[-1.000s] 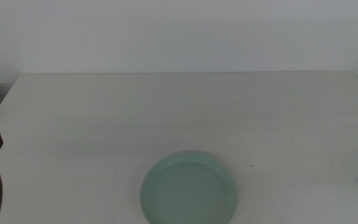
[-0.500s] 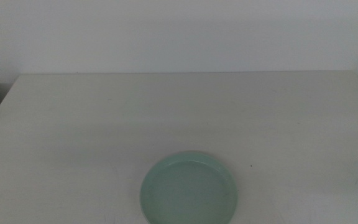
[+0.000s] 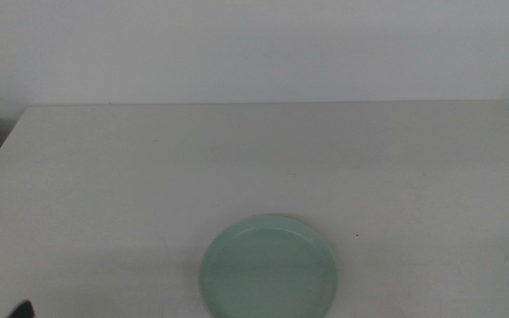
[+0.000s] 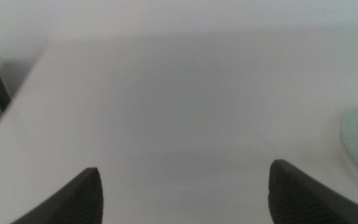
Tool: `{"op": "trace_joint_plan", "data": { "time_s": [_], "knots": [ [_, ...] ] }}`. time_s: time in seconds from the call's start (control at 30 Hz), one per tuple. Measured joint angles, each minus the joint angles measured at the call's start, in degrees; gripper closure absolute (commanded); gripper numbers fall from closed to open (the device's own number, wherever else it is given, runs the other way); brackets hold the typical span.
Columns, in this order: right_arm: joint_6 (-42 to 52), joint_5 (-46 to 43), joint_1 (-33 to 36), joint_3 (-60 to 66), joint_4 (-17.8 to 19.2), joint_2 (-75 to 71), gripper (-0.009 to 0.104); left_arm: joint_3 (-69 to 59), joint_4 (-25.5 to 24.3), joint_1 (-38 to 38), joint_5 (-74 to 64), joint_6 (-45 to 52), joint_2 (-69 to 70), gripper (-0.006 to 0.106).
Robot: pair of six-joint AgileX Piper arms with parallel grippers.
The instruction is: Stack the three bowls on top of each other.
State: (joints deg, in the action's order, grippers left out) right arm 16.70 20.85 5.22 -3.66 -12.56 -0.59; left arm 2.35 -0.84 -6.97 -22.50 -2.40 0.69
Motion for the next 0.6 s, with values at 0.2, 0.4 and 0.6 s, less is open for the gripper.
{"op": "trace_joint_plan", "data": {
  "time_s": [0.2, 0.4, 0.6],
  "knots": [
    [0.0, -1.04, 0.0, 4.26, 0.14, 0.0, 0.047, -3.8, 0.0, 0.0, 0.01, 0.0, 0.04, 0.012],
    [0.0, -1.04, 0.0, 5.23, 0.62, 0.0, 0.047, -3.91, 0.0, 0.0, 0.73, 0.0, 0.04, 0.012],
    [0.0, -1.04, 0.0, 5.23, 1.17, 0.0, 0.047, -3.92, -0.68, 0.0, 0.73, 0.2, 0.11, 0.012]
  ]
}}
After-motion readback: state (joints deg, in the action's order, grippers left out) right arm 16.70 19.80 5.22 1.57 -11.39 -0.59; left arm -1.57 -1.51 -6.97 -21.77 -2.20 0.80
